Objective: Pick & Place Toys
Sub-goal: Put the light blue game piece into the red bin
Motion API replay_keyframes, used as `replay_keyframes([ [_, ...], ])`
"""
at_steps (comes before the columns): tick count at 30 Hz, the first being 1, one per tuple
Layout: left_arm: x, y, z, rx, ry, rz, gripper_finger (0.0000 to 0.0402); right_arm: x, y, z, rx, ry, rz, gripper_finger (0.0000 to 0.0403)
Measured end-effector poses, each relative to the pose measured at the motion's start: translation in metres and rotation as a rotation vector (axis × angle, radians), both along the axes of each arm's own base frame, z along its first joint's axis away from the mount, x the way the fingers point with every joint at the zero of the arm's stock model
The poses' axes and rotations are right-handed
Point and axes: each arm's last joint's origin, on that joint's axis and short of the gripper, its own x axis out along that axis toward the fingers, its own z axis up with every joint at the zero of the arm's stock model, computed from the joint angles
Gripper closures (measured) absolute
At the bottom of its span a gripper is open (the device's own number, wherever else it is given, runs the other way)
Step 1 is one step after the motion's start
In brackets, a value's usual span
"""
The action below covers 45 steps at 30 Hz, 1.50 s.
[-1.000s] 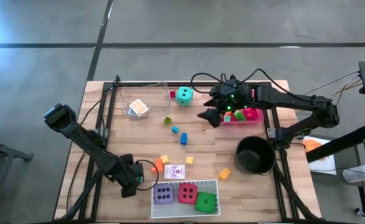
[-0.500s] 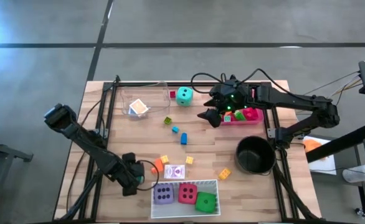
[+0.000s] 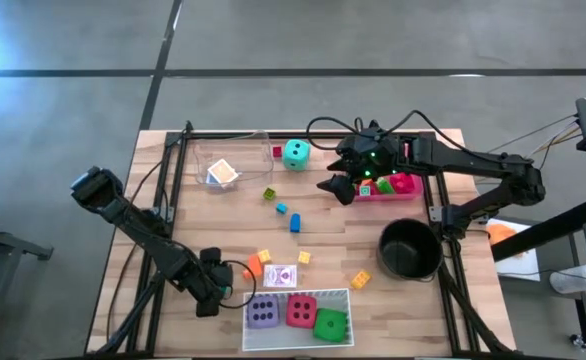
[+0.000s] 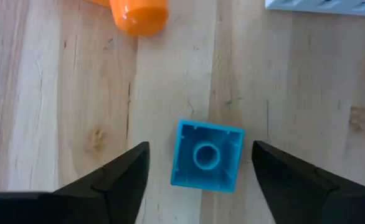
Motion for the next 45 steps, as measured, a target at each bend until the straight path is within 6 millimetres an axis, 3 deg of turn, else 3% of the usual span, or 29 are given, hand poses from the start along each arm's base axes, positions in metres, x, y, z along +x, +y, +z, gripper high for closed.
replay_keyframes([
  [8, 0.0, 0.0, 0.0, 0.006, 0.0, -0.017, 0.0234, 0.0, 0.0, 0.0, 0.005, -0.002, -0.005, 0.0047],
  [15, 0.0, 0.0, 0.0, 0.002, 0.002, -0.026, 0.0277, 0.0, 0.0, 0.0, 0.005, -0.004, -0.005, 0.0047],
  [26, 0.0, 0.0, 0.001, -0.029, 0.012, 0.043, 0.0271, 0.0, 0.0, 0.0, 0.005, -0.004, -0.004, 0.0047],
  [34, -0.001, 0.0, 0.0, -0.034, 0.032, 0.064, 0.0138, 0.0, 0.0, 0.0, 0.014, -0.005, -0.01, 0.0047],
  [37, -0.002, 0.001, -0.001, -0.021, 0.039, 0.065, 0.011, 0.0, 0.0, 0.0, 0.021, -0.005, -0.015, 0.0047],
  [41, -0.001, 0.001, -0.005, -0.002, 0.046, 0.07, 0.011, 0.0, 0.0, 0.0, 0.021, -0.005, -0.015, 0.0047],
  [45, 0.0, 0.001, -0.01, 0.013, 0.054, 0.107, 0.0141, 0.0, 0.0, 0.0, 0.021, -0.005, -0.015, 0.0047],
])
